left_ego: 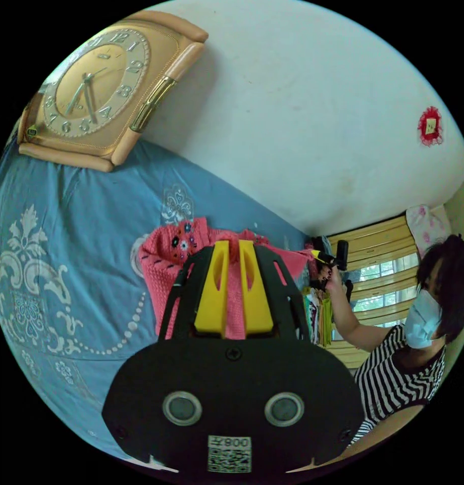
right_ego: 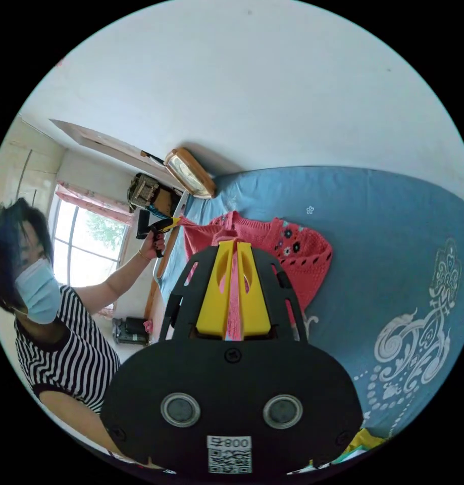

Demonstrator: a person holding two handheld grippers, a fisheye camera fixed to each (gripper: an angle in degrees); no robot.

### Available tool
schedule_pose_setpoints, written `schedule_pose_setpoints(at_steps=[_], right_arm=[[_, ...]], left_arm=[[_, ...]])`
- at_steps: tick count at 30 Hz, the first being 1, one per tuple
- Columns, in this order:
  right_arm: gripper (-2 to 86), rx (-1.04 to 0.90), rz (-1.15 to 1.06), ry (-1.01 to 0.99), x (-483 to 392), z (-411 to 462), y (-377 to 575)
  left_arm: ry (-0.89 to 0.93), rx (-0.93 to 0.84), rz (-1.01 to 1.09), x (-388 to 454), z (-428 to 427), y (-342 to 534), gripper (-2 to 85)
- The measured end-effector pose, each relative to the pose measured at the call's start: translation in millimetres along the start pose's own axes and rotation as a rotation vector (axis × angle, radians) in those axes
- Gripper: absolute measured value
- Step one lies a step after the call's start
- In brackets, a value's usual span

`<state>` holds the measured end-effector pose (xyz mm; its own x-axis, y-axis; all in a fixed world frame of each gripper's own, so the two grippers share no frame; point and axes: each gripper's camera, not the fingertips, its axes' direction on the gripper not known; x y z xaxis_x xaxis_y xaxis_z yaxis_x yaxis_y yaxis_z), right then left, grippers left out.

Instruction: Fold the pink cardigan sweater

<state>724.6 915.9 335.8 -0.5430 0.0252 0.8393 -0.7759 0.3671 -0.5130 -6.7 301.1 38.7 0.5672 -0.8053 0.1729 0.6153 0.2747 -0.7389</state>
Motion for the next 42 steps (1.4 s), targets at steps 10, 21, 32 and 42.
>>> schedule_pose_setpoints(at_steps=[10, 21, 32, 42], right_arm=[[1.2, -0.033, 0.256, 0.067, 64.9, 38.8, -61.3], [0.1, -0.106, -0.017, 0.218, -22.0, 75.8, -81.4], [2.0, -0.109, -0.052, 0.409, -41.6, 101.2, -109.0], [4.6, -0.073, 0.128, 0.475, -18.2, 103.8, -132.8]], left_arm=[[-0.152, -0.017, -0.147, -53.3, 71.3, -60.1, 5.5], [0.035, 0.211, -0.084, -33.3, 60.4, -56.2, 6.9], [0.004, 0.335, -0.079, -17.4, 82.0, -73.9, 11.8], [-0.256, -0.122, 0.263, 46.6, 202.9, -111.2, 12.0]])
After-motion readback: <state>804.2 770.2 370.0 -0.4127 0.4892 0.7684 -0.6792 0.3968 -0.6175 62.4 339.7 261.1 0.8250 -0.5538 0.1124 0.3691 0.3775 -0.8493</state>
